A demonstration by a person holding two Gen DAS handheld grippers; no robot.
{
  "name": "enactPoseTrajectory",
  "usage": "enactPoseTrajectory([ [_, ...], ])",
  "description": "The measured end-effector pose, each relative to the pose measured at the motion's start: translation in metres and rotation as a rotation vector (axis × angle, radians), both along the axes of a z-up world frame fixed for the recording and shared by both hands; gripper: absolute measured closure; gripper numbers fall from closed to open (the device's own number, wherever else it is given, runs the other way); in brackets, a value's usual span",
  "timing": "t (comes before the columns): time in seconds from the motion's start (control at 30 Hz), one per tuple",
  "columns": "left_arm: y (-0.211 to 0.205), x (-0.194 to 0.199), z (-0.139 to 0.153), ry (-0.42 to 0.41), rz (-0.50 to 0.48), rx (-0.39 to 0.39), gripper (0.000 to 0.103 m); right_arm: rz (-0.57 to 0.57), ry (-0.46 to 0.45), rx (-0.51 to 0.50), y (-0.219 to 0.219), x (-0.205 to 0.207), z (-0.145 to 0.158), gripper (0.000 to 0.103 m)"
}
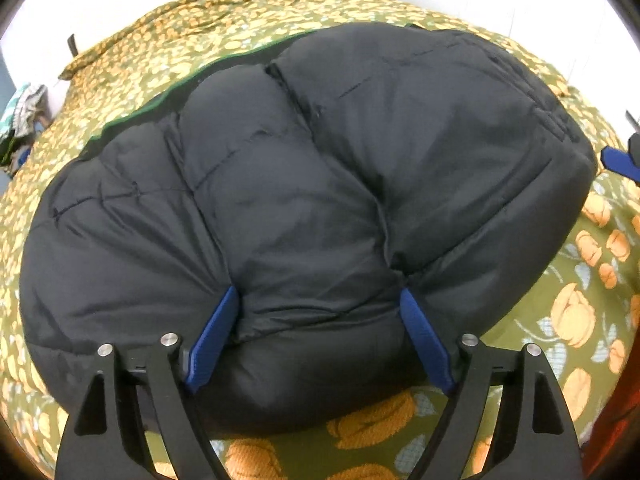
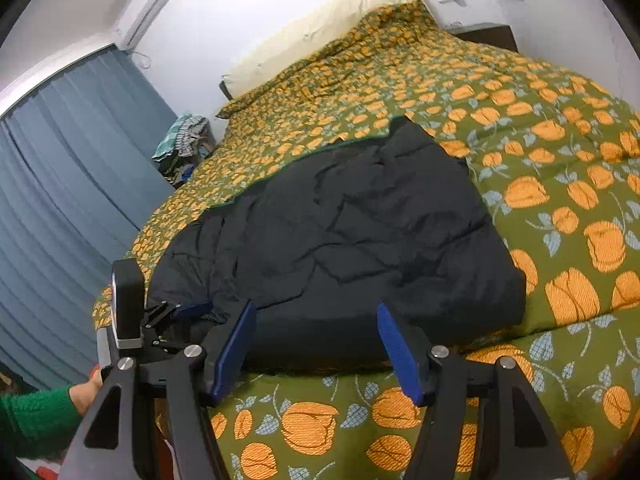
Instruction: Fold large clothes
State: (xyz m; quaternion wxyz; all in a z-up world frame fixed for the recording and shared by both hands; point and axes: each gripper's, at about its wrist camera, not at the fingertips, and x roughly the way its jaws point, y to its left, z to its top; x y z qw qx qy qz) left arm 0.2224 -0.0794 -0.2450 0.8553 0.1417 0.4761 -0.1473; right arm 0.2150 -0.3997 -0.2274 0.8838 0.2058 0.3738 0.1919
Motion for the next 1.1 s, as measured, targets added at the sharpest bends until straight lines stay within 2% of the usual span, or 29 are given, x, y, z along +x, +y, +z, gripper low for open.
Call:
enactPoseTrajectory([
  [0.07,0.008,-0.005,0.011,0.025,0.005,-0.033,0.021,-0.034,-0.002,-0.013,-0.007,0.000,0.002,0.039],
  [0.13,0.020,-0.006,0.030,0.045,0.025,-0.122,0.021,-0.096,-0.011,-0.032,-0.024,0.000,0.006,0.038],
  [0.17,0.025,-0.005,0.037,0.047,0.036,-0.165,0.020,-0.126,-0.006,-0.030,-0.033,0.001,0.007,0.034],
  [0.2,0.030,-0.002,0.047,0.043,0.052,-0.213,0.019,-0.178,0.010,-0.009,-0.048,0.006,0.006,0.027],
  [0.23,0.031,0.001,0.054,0.036,0.061,-0.243,0.017,-0.214,0.025,0.017,-0.058,0.009,0.004,0.024],
  [0.33,0.028,0.018,0.073,0.010,0.054,-0.324,0.014,-0.283,0.088,0.125,-0.087,0.023,-0.007,0.024],
  [0.5,-0.002,0.034,0.057,0.006,-0.016,-0.276,0.014,-0.304,0.183,0.284,-0.110,0.045,-0.030,0.024],
  [0.6,-0.003,0.045,0.036,0.063,0.004,-0.289,0.014,-0.323,0.226,0.358,-0.115,0.043,-0.040,0.024],
  [0.7,0.001,0.037,0.021,0.085,0.015,-0.296,0.014,-0.334,0.238,0.404,-0.118,0.033,-0.047,0.024],
  [0.77,0.000,0.036,0.016,0.086,0.008,-0.295,0.012,-0.322,0.238,0.402,-0.119,0.035,-0.049,0.024],
  [0.83,-0.001,0.036,0.011,0.103,-0.003,-0.286,0.011,-0.304,0.228,0.350,-0.119,0.047,-0.045,0.023],
  [0.9,0.000,0.040,0.008,0.126,-0.008,-0.283,0.011,-0.233,0.208,0.327,-0.113,0.068,-0.044,0.021],
  [1.03,-0.002,0.042,0.003,0.146,-0.007,-0.288,0.010,-0.092,0.339,0.368,-0.090,0.103,-0.071,0.021],
  [1.1,-0.003,0.041,0.001,0.144,-0.008,-0.283,0.010,-0.036,0.378,0.330,-0.074,0.113,-0.088,0.021],
])
